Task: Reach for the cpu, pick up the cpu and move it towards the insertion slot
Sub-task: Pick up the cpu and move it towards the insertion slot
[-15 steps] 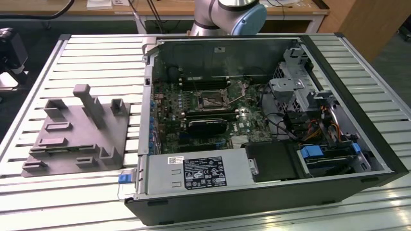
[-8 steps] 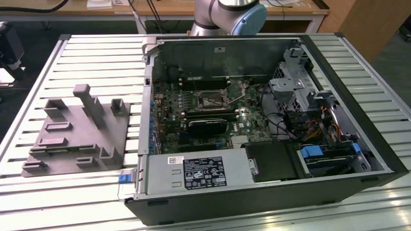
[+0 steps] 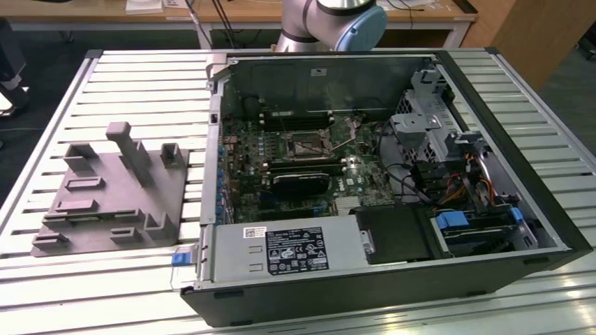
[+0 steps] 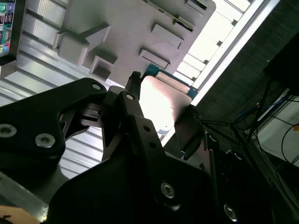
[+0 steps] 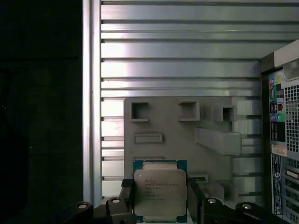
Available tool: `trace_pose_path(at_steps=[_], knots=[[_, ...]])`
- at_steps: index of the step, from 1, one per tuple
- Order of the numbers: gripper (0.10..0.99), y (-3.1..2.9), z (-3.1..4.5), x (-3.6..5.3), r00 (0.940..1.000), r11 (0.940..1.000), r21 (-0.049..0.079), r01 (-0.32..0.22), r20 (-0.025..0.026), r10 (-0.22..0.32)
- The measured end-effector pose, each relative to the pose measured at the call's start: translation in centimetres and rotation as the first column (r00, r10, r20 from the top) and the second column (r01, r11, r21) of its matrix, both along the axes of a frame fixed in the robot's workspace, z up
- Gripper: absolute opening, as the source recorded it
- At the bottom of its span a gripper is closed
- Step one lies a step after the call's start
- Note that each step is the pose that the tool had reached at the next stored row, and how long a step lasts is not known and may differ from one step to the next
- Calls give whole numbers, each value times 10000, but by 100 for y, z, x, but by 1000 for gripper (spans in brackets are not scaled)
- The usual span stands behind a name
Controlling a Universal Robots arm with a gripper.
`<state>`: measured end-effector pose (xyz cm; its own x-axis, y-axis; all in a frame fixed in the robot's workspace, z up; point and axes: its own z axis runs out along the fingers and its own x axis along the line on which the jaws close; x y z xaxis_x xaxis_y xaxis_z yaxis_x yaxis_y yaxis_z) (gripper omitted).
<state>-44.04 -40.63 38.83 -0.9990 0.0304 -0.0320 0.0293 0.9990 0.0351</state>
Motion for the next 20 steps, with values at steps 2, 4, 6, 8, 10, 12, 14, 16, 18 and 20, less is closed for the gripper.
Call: trace_pose_path(at_steps=[2, 4, 6, 8, 10, 12, 14, 16, 18, 20], knots=[[541, 0, 37, 0, 10000, 10000, 0, 0, 3, 0], [541, 0, 71, 0, 10000, 10000, 0, -1, 4, 1], [541, 0, 97, 0, 10000, 10000, 0, 0, 4, 0], [541, 0, 98, 0, 10000, 10000, 1, 0, 7, 0], [541, 0, 99, 0, 10000, 10000, 1, 0, 5, 0], [541, 1, 101, 4, 10000, 10000, -1, 1, 2, -1], [541, 0, 100, 23, 10000, 10000, 0, 0, 4, 0], [541, 0, 100, 53, 10000, 10000, 0, 0, 3, 0], [541, 0, 99, 86, 10000, 10000, 0, 0, 4, 0], [541, 0, 99, 122, 10000, 10000, 0, 0, 4, 0]])
